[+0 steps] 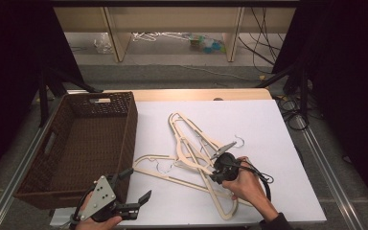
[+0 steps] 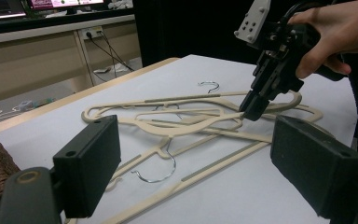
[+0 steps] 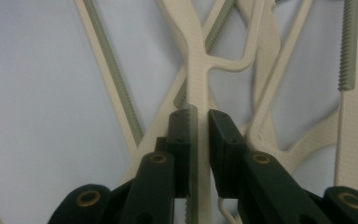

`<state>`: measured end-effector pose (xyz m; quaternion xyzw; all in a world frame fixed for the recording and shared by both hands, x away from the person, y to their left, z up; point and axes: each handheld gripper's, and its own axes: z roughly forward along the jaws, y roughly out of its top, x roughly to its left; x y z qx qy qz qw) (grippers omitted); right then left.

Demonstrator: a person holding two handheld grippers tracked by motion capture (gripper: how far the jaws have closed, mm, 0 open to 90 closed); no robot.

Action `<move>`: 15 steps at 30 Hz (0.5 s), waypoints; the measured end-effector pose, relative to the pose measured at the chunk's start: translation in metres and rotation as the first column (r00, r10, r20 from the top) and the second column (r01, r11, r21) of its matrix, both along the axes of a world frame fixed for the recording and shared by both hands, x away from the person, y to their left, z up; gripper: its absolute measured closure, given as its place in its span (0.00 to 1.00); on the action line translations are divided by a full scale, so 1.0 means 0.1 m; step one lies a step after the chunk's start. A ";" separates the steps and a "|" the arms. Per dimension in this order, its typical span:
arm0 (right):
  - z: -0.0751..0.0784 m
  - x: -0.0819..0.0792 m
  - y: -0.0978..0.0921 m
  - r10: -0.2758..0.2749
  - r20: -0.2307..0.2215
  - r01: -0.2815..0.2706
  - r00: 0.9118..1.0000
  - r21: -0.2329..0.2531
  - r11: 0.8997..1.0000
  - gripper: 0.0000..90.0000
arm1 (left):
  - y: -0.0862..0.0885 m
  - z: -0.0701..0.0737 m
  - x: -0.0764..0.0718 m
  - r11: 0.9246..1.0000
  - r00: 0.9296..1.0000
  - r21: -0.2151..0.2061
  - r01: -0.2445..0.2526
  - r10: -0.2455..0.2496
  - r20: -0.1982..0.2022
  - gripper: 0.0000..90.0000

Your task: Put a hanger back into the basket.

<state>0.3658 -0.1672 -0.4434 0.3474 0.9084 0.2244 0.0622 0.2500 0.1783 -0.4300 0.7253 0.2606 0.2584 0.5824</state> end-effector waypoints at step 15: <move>0.24 -0.27 -0.30 0.177 -0.031 -0.177 0.984 0.008 0.984 0.88 | -0.12 -0.07 0.02 0.996 1.000 0.087 0.005 -0.003 -0.023 0.18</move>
